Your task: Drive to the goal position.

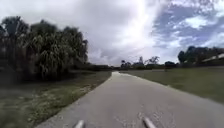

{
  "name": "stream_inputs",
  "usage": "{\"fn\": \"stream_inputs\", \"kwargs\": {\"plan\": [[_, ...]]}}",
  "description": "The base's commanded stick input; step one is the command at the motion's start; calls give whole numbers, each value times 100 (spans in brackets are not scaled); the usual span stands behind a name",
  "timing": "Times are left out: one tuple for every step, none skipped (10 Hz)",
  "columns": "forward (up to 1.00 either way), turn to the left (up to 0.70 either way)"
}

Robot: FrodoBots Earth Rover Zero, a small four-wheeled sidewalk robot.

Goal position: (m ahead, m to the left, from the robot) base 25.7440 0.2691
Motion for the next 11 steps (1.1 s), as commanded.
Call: {"fn": "stream_inputs", "kwargs": {"plan": [[70,0],[70,0],[70,0],[70,0],[70,0],[68,0],[55,0],[42,0],[0,0],[0,0],[0,0]]}}
